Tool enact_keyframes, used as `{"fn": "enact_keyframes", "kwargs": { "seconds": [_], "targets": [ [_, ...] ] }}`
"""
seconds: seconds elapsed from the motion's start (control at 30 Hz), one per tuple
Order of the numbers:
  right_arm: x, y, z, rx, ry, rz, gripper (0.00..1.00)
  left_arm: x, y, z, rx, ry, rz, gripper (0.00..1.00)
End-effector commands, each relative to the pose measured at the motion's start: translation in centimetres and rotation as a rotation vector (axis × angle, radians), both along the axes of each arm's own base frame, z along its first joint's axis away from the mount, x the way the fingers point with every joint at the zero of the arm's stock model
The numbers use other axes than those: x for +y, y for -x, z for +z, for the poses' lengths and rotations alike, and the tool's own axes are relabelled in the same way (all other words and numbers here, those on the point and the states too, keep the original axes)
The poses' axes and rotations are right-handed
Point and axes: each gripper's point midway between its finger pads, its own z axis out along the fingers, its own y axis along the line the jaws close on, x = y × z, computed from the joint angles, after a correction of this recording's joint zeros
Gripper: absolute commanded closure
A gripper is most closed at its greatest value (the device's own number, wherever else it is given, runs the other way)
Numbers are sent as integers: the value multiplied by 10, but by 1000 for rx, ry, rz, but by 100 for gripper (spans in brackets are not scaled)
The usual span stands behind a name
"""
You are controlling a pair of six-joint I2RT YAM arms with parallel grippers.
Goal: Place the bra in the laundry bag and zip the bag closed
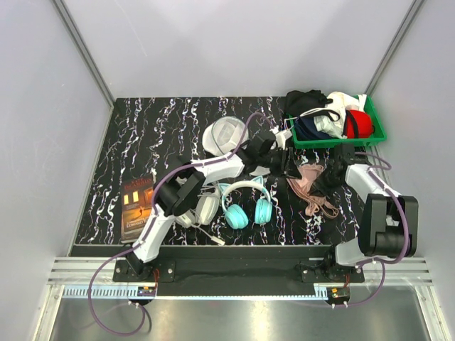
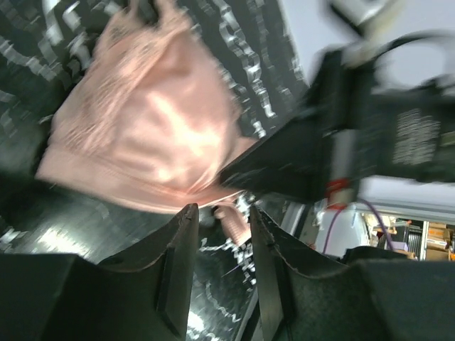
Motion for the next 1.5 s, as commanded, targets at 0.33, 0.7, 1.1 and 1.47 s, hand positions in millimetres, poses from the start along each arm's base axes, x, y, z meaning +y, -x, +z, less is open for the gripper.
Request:
{"fn": "enact_keyframes", "kwargs": {
  "seconds": [0.33,0.7,1.1,1.47],
  "targets": [
    [10,13,-28,41,-52,11,80,-6,-1,-62,55,-54,-56,62],
    [-3,-4,62,-164,61,122,28,22,-3,-10,-158,-102,-130,40],
    [-15,-45,60,-194,90,202,1,30,-31,23,-157,-31,-21,32],
    [-1,-51,35,-174,-14,205,0,40,-55,-18,8,-151,174,36]
  ]
}}
